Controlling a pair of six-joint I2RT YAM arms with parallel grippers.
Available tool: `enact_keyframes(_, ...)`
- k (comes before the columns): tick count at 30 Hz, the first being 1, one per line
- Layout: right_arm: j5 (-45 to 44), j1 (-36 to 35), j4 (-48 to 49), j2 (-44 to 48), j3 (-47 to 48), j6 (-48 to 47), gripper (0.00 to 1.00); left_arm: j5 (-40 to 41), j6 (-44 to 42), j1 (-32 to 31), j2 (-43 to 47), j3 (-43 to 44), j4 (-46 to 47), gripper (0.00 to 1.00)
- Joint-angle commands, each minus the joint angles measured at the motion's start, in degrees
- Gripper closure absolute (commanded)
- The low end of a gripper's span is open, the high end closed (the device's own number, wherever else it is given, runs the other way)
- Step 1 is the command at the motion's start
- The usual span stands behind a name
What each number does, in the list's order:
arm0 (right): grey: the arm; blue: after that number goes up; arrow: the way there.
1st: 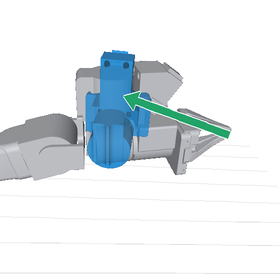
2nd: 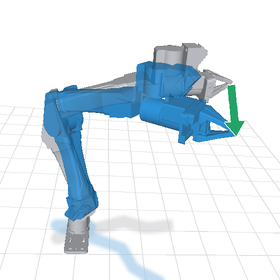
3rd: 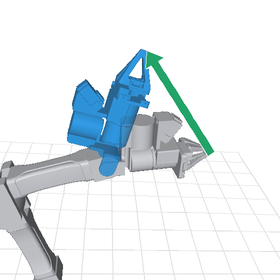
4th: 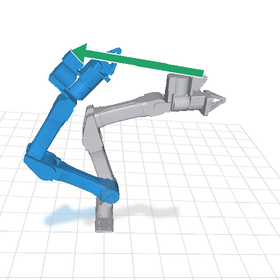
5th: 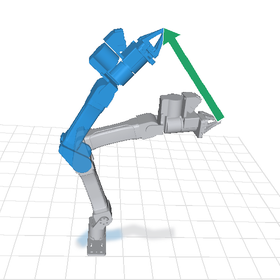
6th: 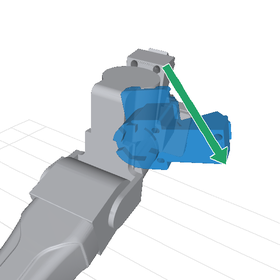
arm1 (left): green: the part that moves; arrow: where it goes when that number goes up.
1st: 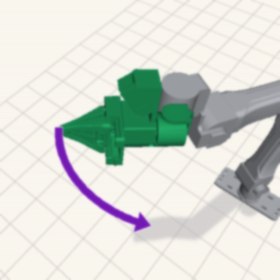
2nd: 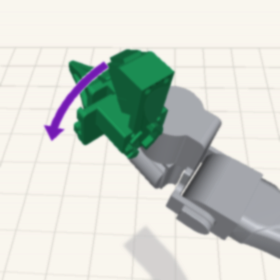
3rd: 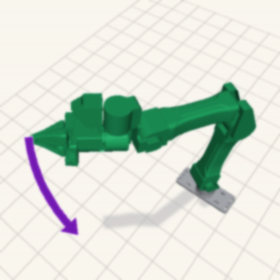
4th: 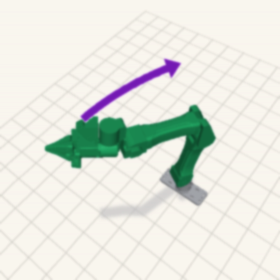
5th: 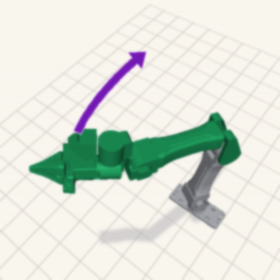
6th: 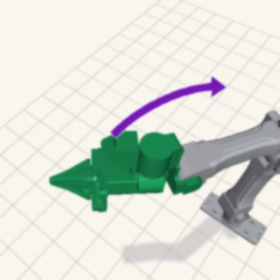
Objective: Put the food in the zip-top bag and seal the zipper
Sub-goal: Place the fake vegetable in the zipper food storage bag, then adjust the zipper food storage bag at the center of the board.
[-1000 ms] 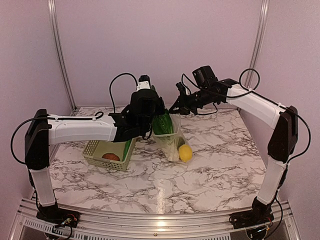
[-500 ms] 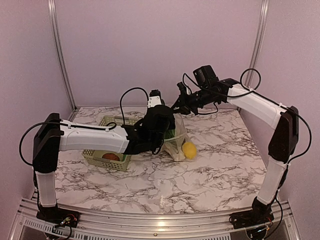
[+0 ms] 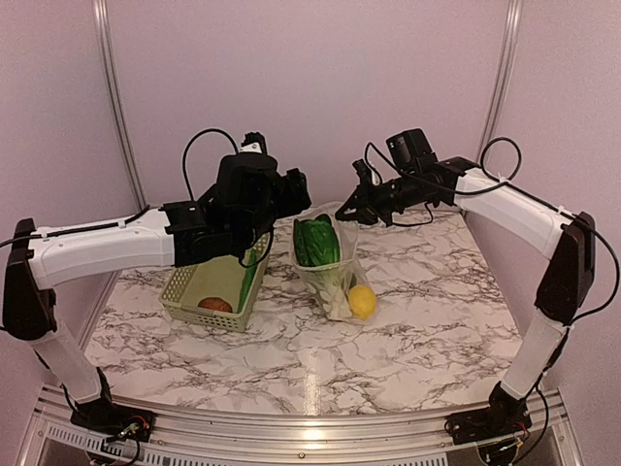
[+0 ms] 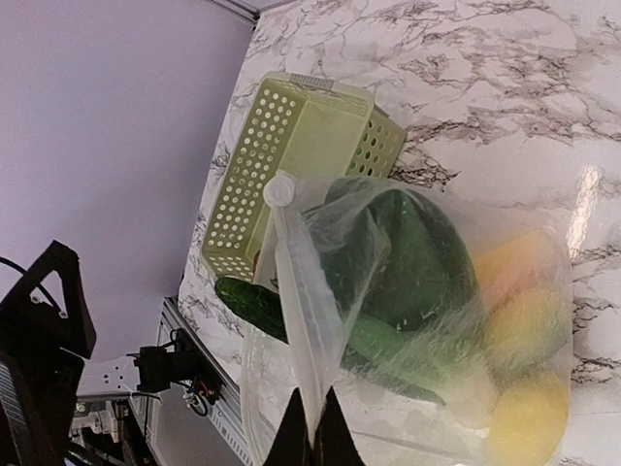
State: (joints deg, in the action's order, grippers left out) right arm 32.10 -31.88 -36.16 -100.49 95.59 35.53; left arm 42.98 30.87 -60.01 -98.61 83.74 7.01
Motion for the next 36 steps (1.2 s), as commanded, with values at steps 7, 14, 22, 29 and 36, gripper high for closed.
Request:
enact_keyframes(7,0.7,-0.7,6.8,5.9,-5.5,1.5,1.0,-19.8,13.8,7.0,14.3,-13.4,-18.4,0.43)
enact_keyframes(14,0.4,-1.6,8.9,7.3,-8.8,2.4,1.0,-36.7,13.9,7.1,10.7,-14.6,-18.4,0.52)
enact_keyframes(22,0.1,-2.4,9.9,8.3,-11.1,2.6,1.0,-41.6,16.8,7.1,6.2,-11.4,-17.7,0.59)
enact_keyframes(29,0.0,-2.6,9.0,8.7,-11.2,1.9,1.0,-39.8,18.0,7.1,2.2,-6.5,-23.5,0.84)
enact_keyframes(36,-1.4,-2.6,6.9,8.3,-9.1,-0.1,1.0,-39.1,15.0,7.0,0.3,3.2,-29.6,1.0)
